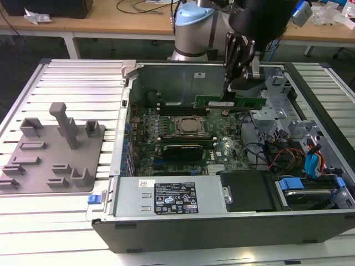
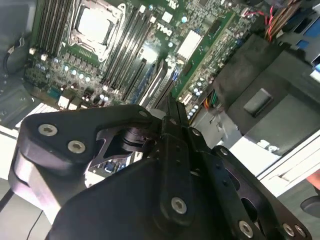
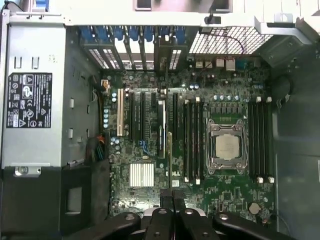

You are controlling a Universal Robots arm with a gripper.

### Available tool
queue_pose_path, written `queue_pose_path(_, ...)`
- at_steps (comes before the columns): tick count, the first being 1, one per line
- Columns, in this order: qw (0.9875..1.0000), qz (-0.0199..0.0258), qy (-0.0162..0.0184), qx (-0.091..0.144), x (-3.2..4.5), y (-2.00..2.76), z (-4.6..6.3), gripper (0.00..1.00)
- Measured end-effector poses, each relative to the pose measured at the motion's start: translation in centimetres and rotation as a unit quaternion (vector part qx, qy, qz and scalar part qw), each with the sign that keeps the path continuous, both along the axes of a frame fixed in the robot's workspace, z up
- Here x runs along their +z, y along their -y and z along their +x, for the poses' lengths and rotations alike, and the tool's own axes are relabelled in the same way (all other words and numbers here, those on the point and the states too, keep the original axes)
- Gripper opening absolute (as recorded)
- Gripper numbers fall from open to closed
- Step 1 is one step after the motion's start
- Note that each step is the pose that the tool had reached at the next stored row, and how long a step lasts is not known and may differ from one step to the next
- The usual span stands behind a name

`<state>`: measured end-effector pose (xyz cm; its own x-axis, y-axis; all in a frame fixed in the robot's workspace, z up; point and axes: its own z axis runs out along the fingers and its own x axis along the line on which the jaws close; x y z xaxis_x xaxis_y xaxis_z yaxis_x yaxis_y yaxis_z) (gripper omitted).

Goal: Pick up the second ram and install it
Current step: 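Pick up the second ram and move it above second insertion slot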

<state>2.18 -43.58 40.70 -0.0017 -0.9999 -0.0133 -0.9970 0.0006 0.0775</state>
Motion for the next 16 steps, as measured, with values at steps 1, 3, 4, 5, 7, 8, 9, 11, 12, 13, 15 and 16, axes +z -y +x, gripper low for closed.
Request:
queue_pose_path(1,1.0000,0.0000,-0.0003,0.000,-0.08,-0.02,0.4,0.09)
queue_pose_path(3,1.0000,-0.0001,-0.0009,0.001,-0.40,-0.13,1.4,0.09)
queue_pose_path(4,1.0000,0.0000,-0.0009,0.001,-0.66,-0.27,1.5,0.09)
queue_pose_path(5,1.0000,0.0000,-0.0010,0.002,-0.87,-0.46,1.5,0.09)
queue_pose_path(7,1.0000,-0.0001,-0.0010,0.004,-1.43,-1.08,1.4,0.09)
queue_pose_path(8,1.0000,-0.0002,-0.0010,0.006,-1.84,-1.44,1.1,0.09)
queue_pose_path(9,1.0000,-0.0002,-0.0009,0.008,-2.11,-1.65,0.8,0.09)
queue_pose_path(11,0.9999,-0.0002,-0.0009,0.011,-2.88,-2.15,-0.1,0.09)
queue_pose_path(12,0.9999,-0.0002,-0.0009,0.012,-3.13,-2.31,-0.4,0.09)
queue_pose_path(13,0.9999,-0.0002,-0.0010,0.012,-3.30,-2.42,-0.6,0.09)
queue_pose_path(15,0.9999,-0.0003,-0.0009,0.016,-4.13,-2.96,-1.7,0.09)
queue_pose_path(16,0.9998,-0.0003,-0.0009,0.018,-4.76,-3.36,-2.5,0.09)
